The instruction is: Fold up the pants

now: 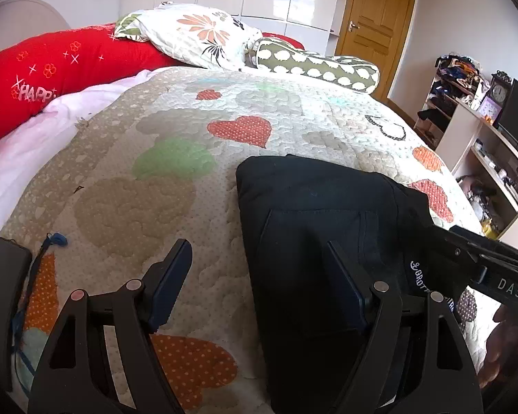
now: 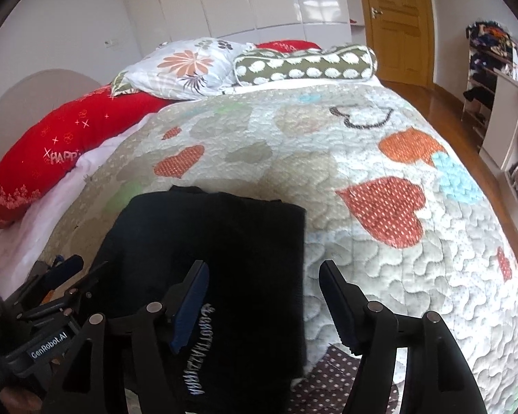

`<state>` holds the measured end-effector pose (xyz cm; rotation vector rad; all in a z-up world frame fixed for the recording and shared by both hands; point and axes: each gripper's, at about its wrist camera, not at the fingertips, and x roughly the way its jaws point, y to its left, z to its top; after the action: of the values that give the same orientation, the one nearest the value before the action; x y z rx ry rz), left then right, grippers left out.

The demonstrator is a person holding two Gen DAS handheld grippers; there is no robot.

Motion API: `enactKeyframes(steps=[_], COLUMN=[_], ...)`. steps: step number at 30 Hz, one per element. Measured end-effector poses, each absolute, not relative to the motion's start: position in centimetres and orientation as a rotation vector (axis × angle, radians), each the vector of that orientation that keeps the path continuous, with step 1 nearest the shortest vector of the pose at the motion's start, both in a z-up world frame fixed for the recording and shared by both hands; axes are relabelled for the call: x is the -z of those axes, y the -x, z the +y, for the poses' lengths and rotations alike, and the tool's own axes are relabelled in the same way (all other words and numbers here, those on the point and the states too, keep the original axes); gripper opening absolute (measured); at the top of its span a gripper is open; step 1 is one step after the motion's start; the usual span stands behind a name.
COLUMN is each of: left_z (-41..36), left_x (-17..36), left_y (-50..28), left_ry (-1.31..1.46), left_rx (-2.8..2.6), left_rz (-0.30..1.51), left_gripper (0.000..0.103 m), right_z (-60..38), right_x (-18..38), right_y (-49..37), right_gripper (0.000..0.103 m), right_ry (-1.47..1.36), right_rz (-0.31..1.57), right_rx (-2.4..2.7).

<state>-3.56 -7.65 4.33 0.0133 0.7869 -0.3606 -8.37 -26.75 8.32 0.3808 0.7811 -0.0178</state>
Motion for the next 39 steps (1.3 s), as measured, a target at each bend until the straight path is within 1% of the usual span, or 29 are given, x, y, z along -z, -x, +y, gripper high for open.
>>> enactKeyframes(steps=[6, 11, 15, 16, 18, 20, 21, 22, 24, 25, 28, 31, 35, 38, 39], left_z=[-7.9, -7.8, -7.9, -7.9, -7.7, -7.5, -7.5, -7.5, -7.5, -7.6, -8.4, -8.1, -8.2, -8.6, -8.7], left_x=[-3.9, -3.6, -3.1, -3.0, -2.8, -2.6, -2.6, -2.7, -3.1, -3.5, -4.0, -4.2, -4.1, -3.9, -3.8], left_y=[3.5, 3.1, 2.7, 2.6, 2.3, 2.1, 2.1, 2.2, 2.6, 2.9, 3.8, 3.8, 3.4, 3.4, 3.3], left_ry=[-0.025, -0.013, 0.002, 0.009, 0.027, 0.055, 0.059, 0.061, 0.079, 0.079, 0.013, 0.031, 0.033, 0.006, -0.001], left_rx=[0.373, 0.381, 0.39, 0.393, 0.394, 0.411, 0.418, 0.43, 0.471, 0.491, 0.479, 0.493, 0.495, 0.479, 0.472], left_rz=[0.804, 0.824, 0.846, 0.853, 0.868, 0.887, 0.89, 0.885, 0.874, 0.865, 0.806, 0.796, 0.807, 0.809, 0.81], left_gripper=[0.079, 0.079, 0.081, 0.082, 0.087, 0.087, 0.086, 0.082, 0.05, 0.047, 0.045, 0.043, 0.043, 0.043, 0.045], right_z=[-27.9, -27.7, -26.7, -26.4, -26.0, -25.7, -25.6, -25.6, -25.5, -25.1, -24.2, -24.2, -24.9, -25.8, -25.9], right_x=[-6.4, -5.6, -5.0, -4.9, -5.0, -5.1, -5.1, -5.3, -6.2, -6.9, -8.4, -8.8, -7.7, -6.5, -6.2], right_y=[8.6, 8.4, 7.8, 7.6, 7.2, 6.8, 6.8, 6.9, 7.5, 7.8, 8.3, 8.3, 8.0, 7.6, 7.5], right_gripper=[0.065, 0.067, 0.079, 0.079, 0.08, 0.079, 0.07, 0.057, 0.052, 0.05, 0.046, 0.04, 0.04, 0.042, 0.045], right_ry=[-0.446, -0.495, -0.473, -0.464, -0.464, -0.46, -0.458, -0.458, -0.459, -0.427, -0.352, -0.364, -0.357, -0.419, -0.419], right_rz=[0.822, 0.813, 0.803, 0.799, 0.79, 0.784, 0.778, 0.767, 0.723, 0.696, 0.656, 0.632, 0.681, 0.704, 0.717], right_rx=[-0.043, -0.102, -0.148, -0.152, -0.174, -0.166, -0.157, -0.146, -0.14, -0.141, -0.128, -0.131, -0.075, -0.077, -0.076])
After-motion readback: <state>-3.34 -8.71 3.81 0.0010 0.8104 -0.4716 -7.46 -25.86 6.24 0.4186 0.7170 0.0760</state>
